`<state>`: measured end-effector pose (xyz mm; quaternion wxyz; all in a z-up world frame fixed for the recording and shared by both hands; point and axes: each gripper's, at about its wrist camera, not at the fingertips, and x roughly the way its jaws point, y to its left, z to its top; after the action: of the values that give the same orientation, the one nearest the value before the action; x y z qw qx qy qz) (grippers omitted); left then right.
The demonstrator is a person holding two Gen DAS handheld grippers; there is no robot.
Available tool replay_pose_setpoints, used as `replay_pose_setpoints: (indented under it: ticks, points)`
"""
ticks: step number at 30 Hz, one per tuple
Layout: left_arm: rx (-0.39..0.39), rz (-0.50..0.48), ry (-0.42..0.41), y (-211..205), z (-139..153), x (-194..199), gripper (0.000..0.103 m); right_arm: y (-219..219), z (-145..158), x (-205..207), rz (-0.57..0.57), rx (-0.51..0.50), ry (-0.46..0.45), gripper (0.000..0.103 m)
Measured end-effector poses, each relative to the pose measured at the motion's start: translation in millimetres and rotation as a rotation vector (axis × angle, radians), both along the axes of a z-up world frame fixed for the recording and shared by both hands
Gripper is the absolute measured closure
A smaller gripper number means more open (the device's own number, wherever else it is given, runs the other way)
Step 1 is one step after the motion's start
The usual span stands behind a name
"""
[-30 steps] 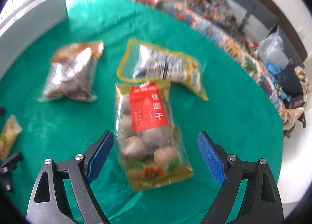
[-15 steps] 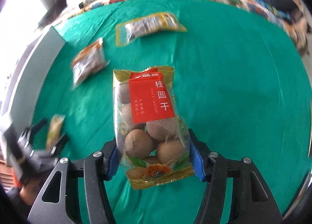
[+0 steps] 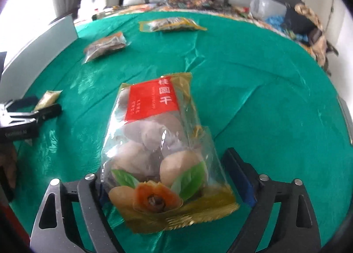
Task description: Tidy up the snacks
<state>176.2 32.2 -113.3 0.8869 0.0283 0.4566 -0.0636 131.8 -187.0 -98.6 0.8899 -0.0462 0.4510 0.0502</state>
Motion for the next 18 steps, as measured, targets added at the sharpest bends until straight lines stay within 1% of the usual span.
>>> replay_pose_setpoints:
  ticks: [3, 18]
  points:
    - [0.0, 0.0, 0.0, -0.1, 0.0, 0.0, 0.0, -0.3, -0.8, 0.5, 0.014, 0.009, -0.006, 0.01]
    - [0.0, 0.0, 0.0, 0.0, 0.3, 0.0, 0.0, 1.1, -2.0, 0.1, 0.01, 0.008, -0.011, 0.01]
